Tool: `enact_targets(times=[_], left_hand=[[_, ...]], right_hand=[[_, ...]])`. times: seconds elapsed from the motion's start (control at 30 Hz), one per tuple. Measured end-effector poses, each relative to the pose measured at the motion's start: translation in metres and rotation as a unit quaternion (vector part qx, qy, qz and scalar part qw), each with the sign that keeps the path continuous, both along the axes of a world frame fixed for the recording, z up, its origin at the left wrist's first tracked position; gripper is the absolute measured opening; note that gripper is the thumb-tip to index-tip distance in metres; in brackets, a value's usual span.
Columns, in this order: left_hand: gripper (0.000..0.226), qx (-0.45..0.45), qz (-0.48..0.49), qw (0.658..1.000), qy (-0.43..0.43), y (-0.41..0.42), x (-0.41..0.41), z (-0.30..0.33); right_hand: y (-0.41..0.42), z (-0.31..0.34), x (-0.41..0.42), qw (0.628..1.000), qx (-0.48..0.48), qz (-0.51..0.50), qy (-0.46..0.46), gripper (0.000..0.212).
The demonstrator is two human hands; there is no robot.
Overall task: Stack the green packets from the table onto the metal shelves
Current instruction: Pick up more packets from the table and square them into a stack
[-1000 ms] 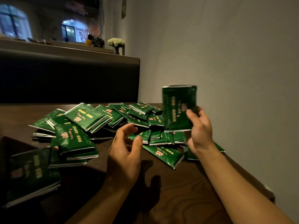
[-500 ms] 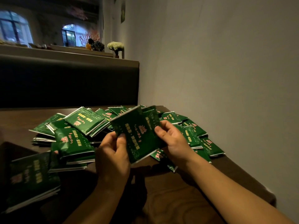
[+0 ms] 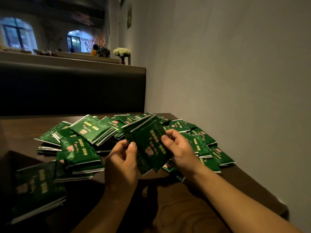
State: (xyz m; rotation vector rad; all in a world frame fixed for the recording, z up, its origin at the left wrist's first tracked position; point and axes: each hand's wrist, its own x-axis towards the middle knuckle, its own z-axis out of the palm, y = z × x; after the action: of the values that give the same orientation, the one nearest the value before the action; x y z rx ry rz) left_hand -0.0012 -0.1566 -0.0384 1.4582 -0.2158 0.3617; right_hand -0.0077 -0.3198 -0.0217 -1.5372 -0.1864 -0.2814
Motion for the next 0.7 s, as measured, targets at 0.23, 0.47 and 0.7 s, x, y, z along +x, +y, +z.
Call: enact_targets(times=[0.23,0.47,0.7], left_hand=[[0.008,0.038,-0.056,0.994,-0.082,-0.002,-0.014,0.0],[0.016,0.038,-0.047,0.993,-0.1,-0.002,-0.015,0.001],[0.016,0.039,-0.016,0.997,-0.058,-0.005,-0.005,-0.007]], right_hand=[[0.004,-0.007,0.002,0.994,-0.099,-0.027,-0.048,0.019],[0.005,-0.006,-0.001,0.992,-0.122,-0.013,-0.041,0.012],[0.006,-0.008,-0.003,0.991,-0.128,0.033,-0.005,0.035]])
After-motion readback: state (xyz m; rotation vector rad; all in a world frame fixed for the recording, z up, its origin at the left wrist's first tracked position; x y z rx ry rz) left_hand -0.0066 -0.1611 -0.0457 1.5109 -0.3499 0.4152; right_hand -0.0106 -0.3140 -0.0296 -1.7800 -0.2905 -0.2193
